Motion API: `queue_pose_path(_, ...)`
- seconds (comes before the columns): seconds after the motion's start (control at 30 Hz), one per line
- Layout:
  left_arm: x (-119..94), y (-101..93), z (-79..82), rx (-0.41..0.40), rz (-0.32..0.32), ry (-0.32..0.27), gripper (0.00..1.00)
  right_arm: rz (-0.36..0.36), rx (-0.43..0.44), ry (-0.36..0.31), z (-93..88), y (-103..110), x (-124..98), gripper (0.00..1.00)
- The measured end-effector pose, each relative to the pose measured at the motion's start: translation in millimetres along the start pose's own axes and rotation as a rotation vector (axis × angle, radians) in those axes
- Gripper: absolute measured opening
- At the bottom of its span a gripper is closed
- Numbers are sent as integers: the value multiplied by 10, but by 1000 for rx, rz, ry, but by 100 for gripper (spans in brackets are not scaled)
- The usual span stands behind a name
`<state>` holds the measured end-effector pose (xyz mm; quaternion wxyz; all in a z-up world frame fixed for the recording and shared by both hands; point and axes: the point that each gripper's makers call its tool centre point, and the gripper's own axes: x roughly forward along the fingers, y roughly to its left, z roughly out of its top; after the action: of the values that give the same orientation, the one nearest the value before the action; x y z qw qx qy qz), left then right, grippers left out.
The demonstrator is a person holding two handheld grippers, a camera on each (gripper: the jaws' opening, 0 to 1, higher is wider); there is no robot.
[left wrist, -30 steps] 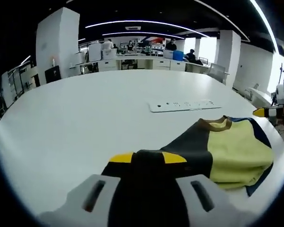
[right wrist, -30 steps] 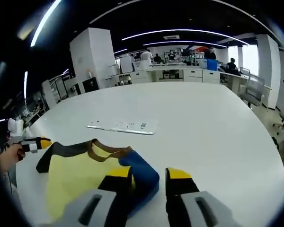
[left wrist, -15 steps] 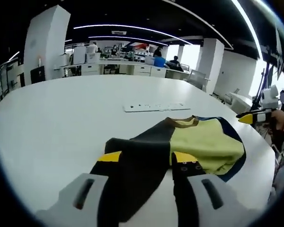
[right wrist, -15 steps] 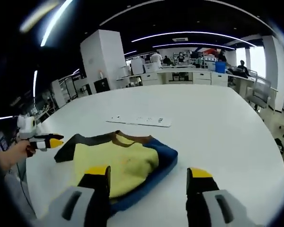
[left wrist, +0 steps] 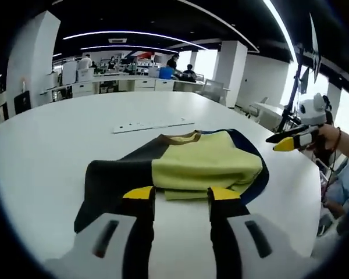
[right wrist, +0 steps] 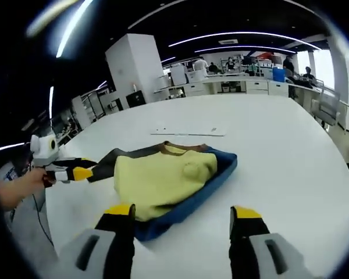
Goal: Fold the garment on the visible template until the final outline fits inside the template.
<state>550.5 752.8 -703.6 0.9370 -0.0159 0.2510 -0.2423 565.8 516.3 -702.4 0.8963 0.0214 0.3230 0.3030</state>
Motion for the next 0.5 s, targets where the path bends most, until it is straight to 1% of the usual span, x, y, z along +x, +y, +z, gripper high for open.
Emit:
queue_pose_path(0.1,35,-169,-45,31,-39,15,33,13,4,3,-64,65,-7,64)
queue_pose_path(0.2,94,-322,-98,35,-75,27,30,25,4,11,-130,123,1,63)
queue_pose_path(0.23,113,-355,-111,36,-79,31,29,28,4,12,-145,136,5,62)
queue_pose_path(0.37,215,-566,-198,73,-126,68,27,40,12,5,-215,208,28,57)
queue_pose_path(0.47,297,-668,-235,85,-146,83,24,36,-8,9,-285,254,56,53)
queue_pose_path(0.5,327,-705,-262,103,-153,98,24,33,-11,10,-304,261,61,52)
